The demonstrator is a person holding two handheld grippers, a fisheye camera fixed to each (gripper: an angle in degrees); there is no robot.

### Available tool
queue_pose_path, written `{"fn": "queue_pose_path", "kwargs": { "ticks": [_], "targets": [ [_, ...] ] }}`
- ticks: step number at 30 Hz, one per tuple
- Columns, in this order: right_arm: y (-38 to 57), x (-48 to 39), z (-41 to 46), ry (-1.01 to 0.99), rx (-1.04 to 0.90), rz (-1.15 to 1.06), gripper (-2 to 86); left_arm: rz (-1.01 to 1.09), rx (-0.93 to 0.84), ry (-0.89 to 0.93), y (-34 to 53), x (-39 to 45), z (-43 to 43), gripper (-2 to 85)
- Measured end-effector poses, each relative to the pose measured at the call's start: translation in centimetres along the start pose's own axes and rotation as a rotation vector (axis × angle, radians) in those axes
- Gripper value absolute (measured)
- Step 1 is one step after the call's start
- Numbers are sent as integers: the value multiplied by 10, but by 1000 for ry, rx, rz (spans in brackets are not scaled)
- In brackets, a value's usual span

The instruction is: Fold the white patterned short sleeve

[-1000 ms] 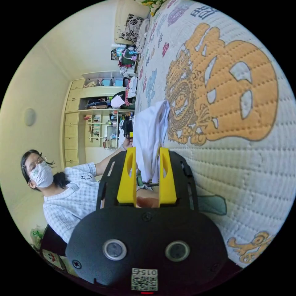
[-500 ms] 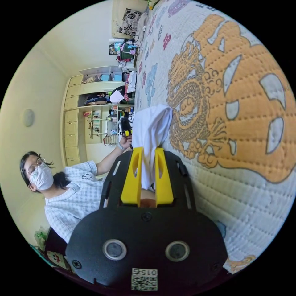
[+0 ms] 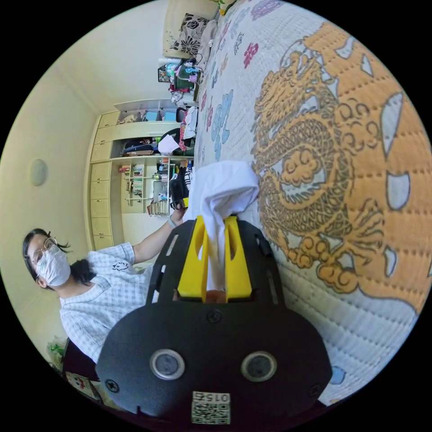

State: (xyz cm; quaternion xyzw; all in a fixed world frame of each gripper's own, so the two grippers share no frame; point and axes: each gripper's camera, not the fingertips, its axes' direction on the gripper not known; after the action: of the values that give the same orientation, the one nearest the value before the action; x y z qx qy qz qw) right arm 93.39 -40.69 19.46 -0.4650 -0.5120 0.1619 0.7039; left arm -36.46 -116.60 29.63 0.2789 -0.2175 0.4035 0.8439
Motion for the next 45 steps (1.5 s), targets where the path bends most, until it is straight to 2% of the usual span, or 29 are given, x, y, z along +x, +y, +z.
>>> {"fn": "queue_pose_path", "kwargs": {
  "ticks": [4, 9, 12, 16, 20, 23, 28, 32, 38, 42, 44, 45],
  "targets": [
    [13, 3, -10, -53, 92, 23, 44, -16, -6, 60, -3, 2, 21, 122],
    [18, -15, -19, -17, 124, -24, 28, -26, -74, 181, -17, 2, 35, 78],
    [29, -27, -35, -10, 190, -57, 22, 51, -109, 180, -40, 27, 44, 70],
    [52, -37, -80, -28, 409, -96, 18, 206, -200, 192, -101, 82, 81, 64],
    [59, -40, -129, 79, 541, -65, 16, 307, -289, 179, -165, 136, 144, 63],
    [47, -37, -168, 170, 590, -5, 17, 297, -275, 205, -187, 157, 193, 62],
    [16, -33, -202, 336, 473, 96, 17, 193, -216, 260, -197, 159, 260, 61],
    [7, -4, -192, 255, 383, 137, 17, 116, -225, 284, -201, 150, 290, 60],
    [4, 50, -132, 171, 393, 160, 34, 133, -313, 221, -190, 156, 296, 58],
    [9, 44, -98, 340, 492, 160, 52, 136, -301, 192, -178, 169, 281, 55],
    [19, 17, -77, 560, 608, 167, 65, 195, -250, 108, -170, 191, 257, 51],
    [21, 9, -71, 607, 634, 158, 69, 221, -226, 88, -168, 199, 250, 51]
  ]
}}
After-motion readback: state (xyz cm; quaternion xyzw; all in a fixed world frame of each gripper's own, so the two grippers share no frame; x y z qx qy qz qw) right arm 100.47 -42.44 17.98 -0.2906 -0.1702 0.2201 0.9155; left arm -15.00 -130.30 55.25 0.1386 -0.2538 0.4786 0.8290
